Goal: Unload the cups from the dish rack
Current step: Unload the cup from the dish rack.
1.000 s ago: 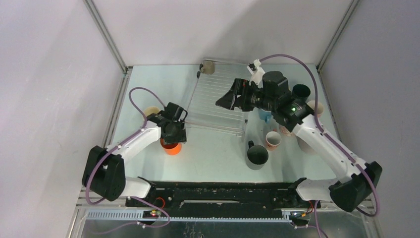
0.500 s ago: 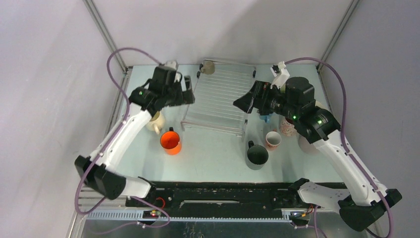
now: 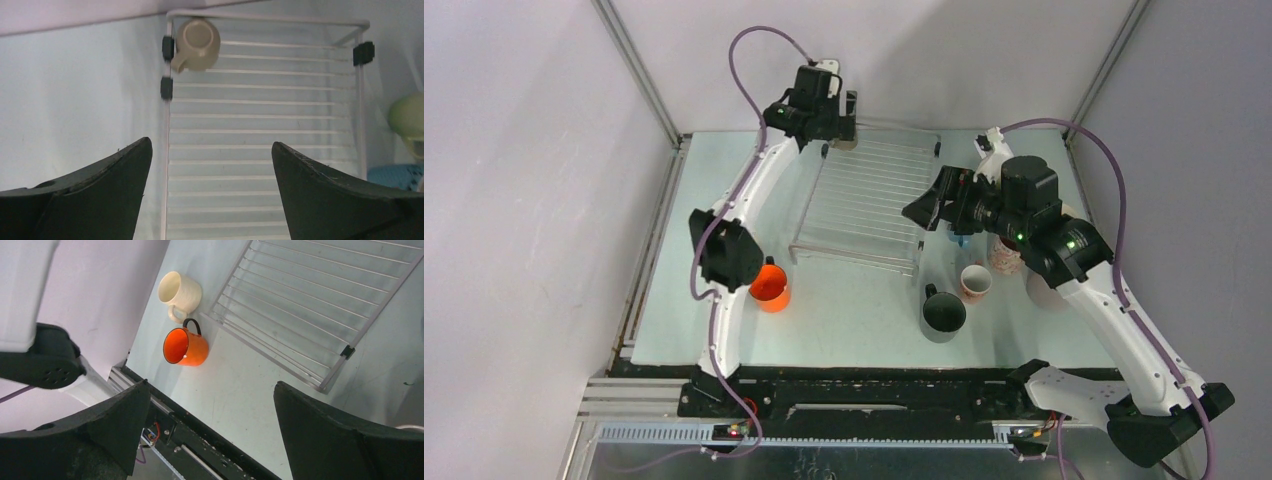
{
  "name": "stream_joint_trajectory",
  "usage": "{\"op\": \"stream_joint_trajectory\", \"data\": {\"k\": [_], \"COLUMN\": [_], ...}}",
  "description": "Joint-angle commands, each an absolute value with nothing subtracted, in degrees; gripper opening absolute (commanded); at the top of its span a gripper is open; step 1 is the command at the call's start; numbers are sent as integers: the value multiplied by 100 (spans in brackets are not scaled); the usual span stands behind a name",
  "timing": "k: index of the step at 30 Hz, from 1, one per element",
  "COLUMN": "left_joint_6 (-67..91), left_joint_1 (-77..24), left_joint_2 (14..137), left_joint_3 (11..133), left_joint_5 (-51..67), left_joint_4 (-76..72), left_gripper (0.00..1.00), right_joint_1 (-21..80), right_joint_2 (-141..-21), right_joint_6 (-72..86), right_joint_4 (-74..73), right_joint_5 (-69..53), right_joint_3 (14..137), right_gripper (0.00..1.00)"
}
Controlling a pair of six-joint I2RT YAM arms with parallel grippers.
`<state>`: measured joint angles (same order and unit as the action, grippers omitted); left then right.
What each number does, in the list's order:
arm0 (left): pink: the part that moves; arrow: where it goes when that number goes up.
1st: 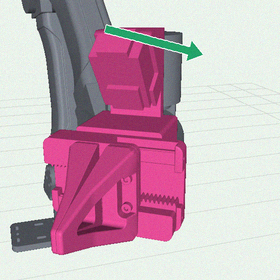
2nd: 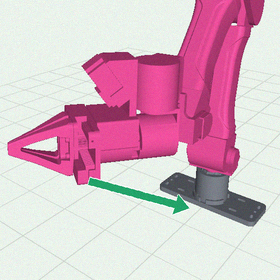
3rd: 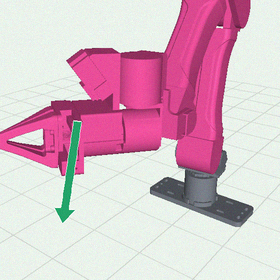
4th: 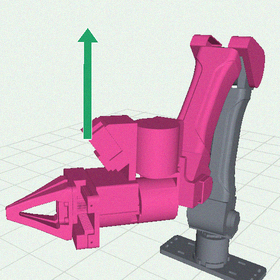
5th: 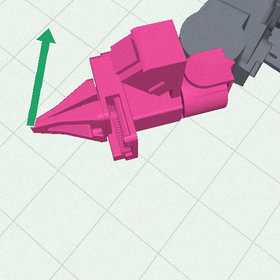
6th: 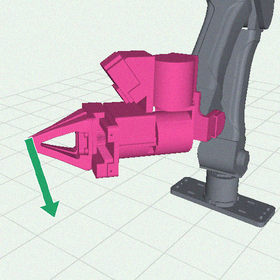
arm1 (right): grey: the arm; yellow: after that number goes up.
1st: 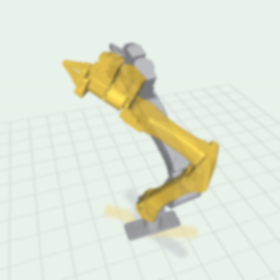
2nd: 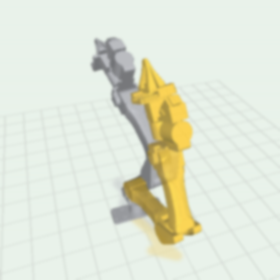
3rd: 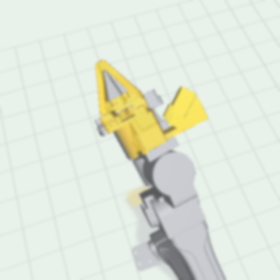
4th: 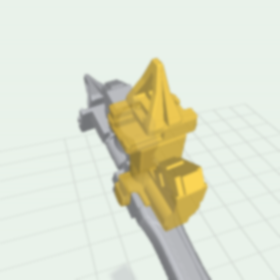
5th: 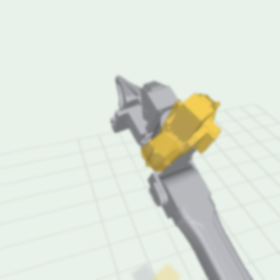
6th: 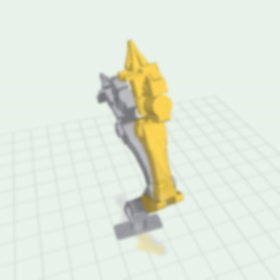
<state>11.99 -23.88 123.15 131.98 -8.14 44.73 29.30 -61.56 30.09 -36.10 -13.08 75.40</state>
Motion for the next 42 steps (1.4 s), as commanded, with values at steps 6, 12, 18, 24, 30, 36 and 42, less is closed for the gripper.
{"op": "stream_joint_trajectory", "data": {"k": [6,12,18,24,30,36,42], "left_joint_6": [928,1408,2296,2945,3416,3754,3976], "left_joint_1": [-2066,-1957,-1802,-1760,-1742,-1741,-1754], "left_joint_2": [13405,14146,14651,15106,15332,15213,15075], "left_joint_3": [14015,14323,14425,14691,14711,14267,14150], "left_joint_5": [-150,196,337,213,149,167,90], "left_joint_4": [2542,1566,530,-212,-259,-93,321], "left_gripper": [95,93,93,93,93,88,84], "right_joint_1": [2853,2697,2520,2421,2280,2183,2165], "right_joint_2": [-6099,-6180,-6414,-6677,-6788,-6805,-6679], "right_joint_6": [2653,2572,2486,2444,2427,2448,2474], "right_joint_4": [-3472,-3274,-3102,-2929,-2854,-2817,-2786], "right_joint_5": [-997,-957,-1092,-1254,-1459,-1591,-1656], "right_joint_3": [7420,7233,7192,7093,6980,6912,6773], "right_gripper": [99,100,100,100,100,100,100]}}
